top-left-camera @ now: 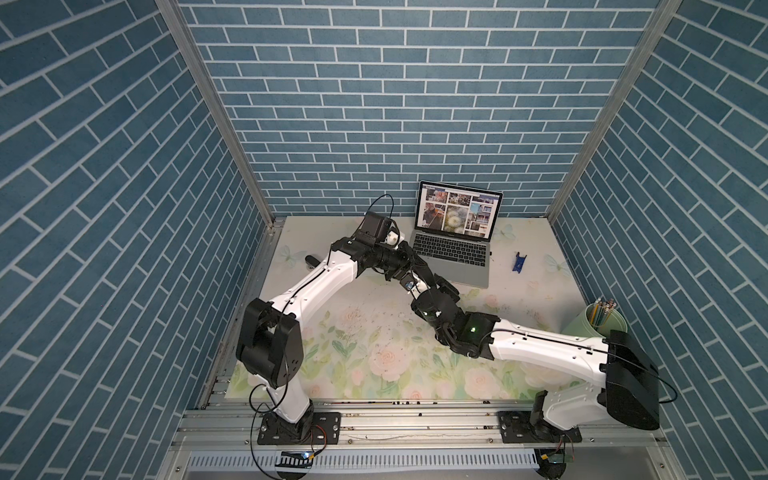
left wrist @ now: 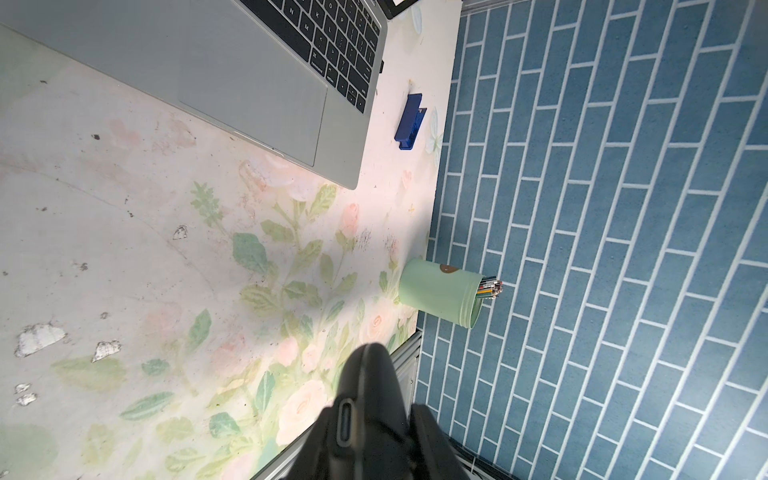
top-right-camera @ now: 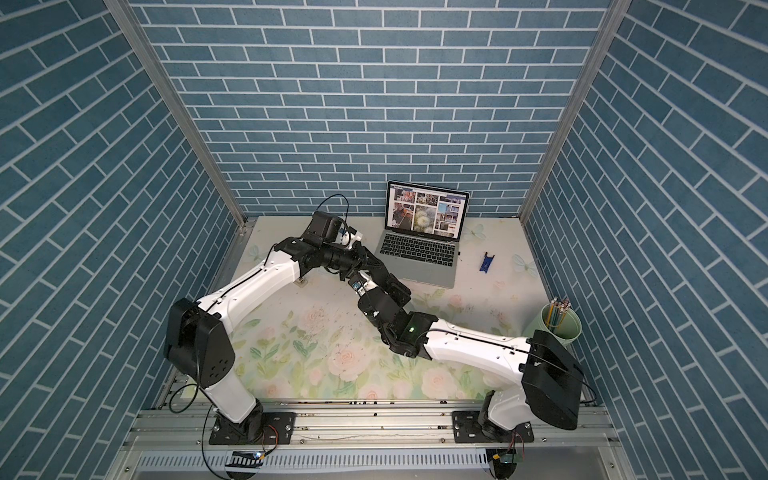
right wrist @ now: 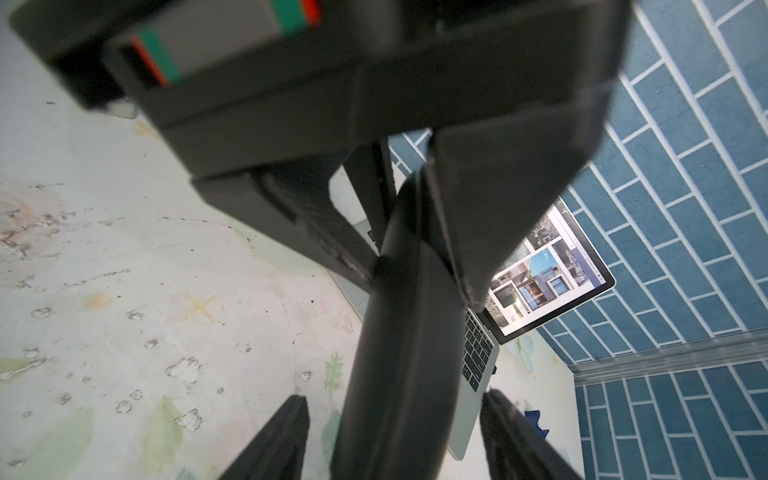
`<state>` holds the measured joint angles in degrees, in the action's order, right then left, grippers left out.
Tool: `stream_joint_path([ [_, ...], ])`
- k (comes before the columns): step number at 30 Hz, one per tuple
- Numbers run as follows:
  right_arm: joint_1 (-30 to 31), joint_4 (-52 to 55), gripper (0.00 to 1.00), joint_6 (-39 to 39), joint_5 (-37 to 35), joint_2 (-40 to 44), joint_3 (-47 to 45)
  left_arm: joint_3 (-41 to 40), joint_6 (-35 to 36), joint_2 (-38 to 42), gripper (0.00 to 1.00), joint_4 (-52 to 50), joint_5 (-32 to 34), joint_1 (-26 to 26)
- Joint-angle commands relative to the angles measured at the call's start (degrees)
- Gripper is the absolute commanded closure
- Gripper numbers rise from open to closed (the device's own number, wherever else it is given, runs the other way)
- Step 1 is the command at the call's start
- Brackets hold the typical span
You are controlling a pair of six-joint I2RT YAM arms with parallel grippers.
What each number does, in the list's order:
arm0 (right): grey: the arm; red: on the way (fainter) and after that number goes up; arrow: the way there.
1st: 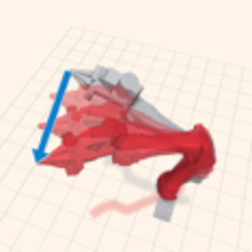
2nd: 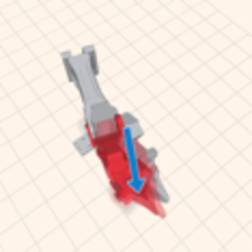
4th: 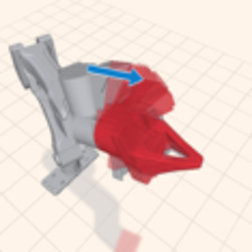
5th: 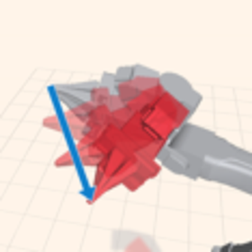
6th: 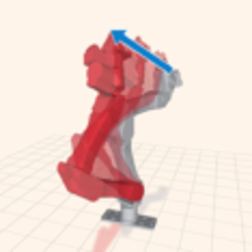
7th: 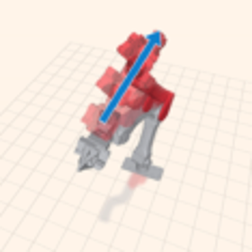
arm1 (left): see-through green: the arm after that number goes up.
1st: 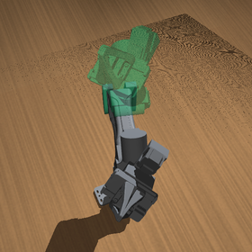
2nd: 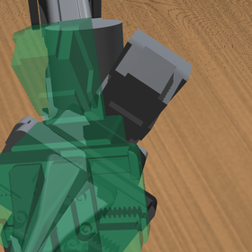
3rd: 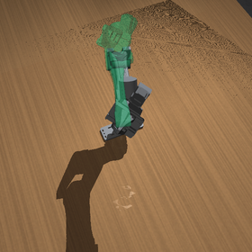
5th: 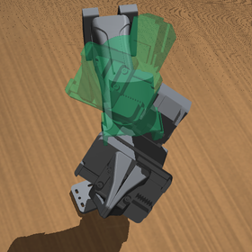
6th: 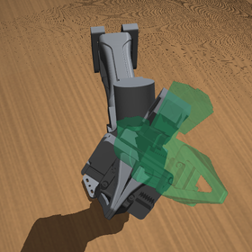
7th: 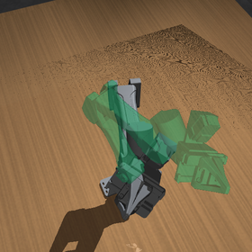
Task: Remove the wireless mouse receiver from the laptop
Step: Place the mouse at the center of the board.
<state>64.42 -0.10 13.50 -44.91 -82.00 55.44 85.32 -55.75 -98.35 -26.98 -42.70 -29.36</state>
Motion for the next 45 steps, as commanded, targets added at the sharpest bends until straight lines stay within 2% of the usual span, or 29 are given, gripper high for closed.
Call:
stream_joint_path([
  [1, -0.26, -2.58, 0.35, 0.91, -1.77, 0.39, 1.51, -1.03, -0.03, 1.47, 0.82, 0.22, -1.1, 0.27],
  [6, -0.35, -3.32, 0.43, 0.92, -1.69, -0.07, 1.51, -1.21, 0.02, 1.36, 0.83, 0.32, -1.28, 0.24],
  [15, -0.61, -3.85, 0.49, 1.27, -1.28, -1.39, 2.13, -1.47, -0.33, 1.58, 0.82, 0.62, -1.57, 0.26],
  [24, -0.75, -3.86, 0.79, 1.44, -0.66, -1.93, 2.56, -1.78, -0.42, 1.84, 0.82, 0.69, -1.72, 0.26],
  [31, -0.7, -3.51, 0.93, 1.53, -0.27, -2.03, 2.57, -1.82, -0.43, 1.71, 0.82, 1.03, -1.78, 0.27],
  [32, -0.7, -3.31, 0.95, 1.49, -0.01, -2.03, 2.57, -1.79, -0.53, 1.65, 0.78, 1.21, -1.85, 0.22],
  [34, -0.71, -3.1, 1.0, 1.33, 0.34, -1.99, 2.57, -1.82, -0.5, 1.5, 0.62, 1.79, -1.98, 0.29],
  [41, -0.66, -1.95, 1.0, 0.91, 2.44, -1.68, 2.53, -2.59, 0.13, 1.4, 0.2, 3.49, -1.62, 1.24],
  [42, -0.7, -1.63, 1.0, 0.79, 2.75, -1.54, 2.49, -2.61, 0.36, 1.43, 0.11, 3.64, -1.4, 1.56],
  [44, -0.71, -0.51, 1.0, -0.09, 3.61, -1.29, 2.48, -2.67, 1.18, 1.42, 0.02, 3.92, -0.95, 2.26],
  [45, -0.75, -0.09, 1.0, -0.4, 4.05, -1.15, 2.39, -2.62, 1.53, 1.47, 0.0, 4.1, -0.65, 2.63],
])
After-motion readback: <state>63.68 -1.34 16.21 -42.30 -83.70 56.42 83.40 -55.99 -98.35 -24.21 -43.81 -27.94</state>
